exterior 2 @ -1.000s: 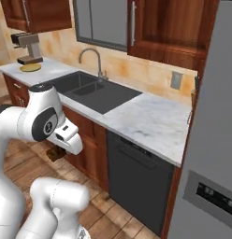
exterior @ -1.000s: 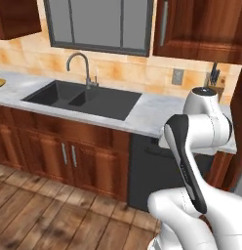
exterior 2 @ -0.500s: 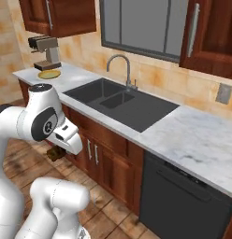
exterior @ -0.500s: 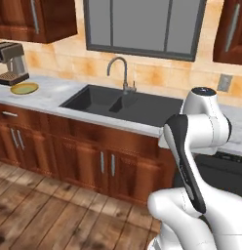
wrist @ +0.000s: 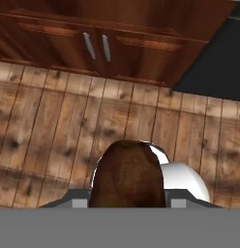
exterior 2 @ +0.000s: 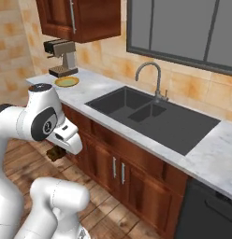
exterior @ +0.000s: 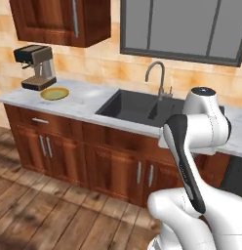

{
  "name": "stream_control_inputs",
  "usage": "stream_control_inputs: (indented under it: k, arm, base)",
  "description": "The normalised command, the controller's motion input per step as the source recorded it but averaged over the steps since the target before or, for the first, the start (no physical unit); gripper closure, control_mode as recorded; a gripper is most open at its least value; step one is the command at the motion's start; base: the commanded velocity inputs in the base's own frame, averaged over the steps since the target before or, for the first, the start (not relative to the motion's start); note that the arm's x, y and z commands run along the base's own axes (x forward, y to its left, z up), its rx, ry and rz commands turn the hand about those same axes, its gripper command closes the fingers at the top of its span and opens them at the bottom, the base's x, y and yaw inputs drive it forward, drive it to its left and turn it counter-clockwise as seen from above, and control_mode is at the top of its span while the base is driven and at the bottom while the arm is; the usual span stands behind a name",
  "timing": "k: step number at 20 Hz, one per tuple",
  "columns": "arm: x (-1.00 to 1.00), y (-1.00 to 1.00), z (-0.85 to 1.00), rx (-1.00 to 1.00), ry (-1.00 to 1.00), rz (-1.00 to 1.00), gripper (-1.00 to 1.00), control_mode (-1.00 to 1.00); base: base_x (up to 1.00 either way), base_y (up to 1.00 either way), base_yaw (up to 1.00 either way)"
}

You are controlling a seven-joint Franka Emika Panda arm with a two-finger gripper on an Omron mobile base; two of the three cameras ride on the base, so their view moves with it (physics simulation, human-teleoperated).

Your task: Pick sweet potato from the fridge and place it on the plate on the counter.

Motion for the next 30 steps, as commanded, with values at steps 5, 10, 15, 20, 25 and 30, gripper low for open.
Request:
stream_control_inputs:
  k: [5, 10, 15, 20, 25, 30]
  arm:
    - [0.00, 0.00, 0.00, 0.00, 0.00, 0.00, 1.00, 1.00]
    - [0.00, 0.00, 0.00, 0.00, 0.00, 0.00, 1.00, 1.00]
    - [0.00, 0.00, 0.00, 0.00, 0.00, 0.00, 1.00, 1.00]
    - [0.00, 0.00, 0.00, 0.00, 0.00, 0.00, 1.00, 1.00]
    - [0.00, 0.00, 0.00, 0.00, 0.00, 0.00, 1.00, 1.00]
    - [0.00, 0.00, 0.00, 0.00, 0.00, 0.00, 1.00, 1.00]
  base:
    - [0.74, 0.58, 0.01]
    - [0.72, 0.52, 0.00]
    - [0.68, 0.42, 0.00]
    - [0.69, 0.35, 0.00]
    - [0.66, 0.29, 0.00]
    - [0.61, 0.25, 0.00]
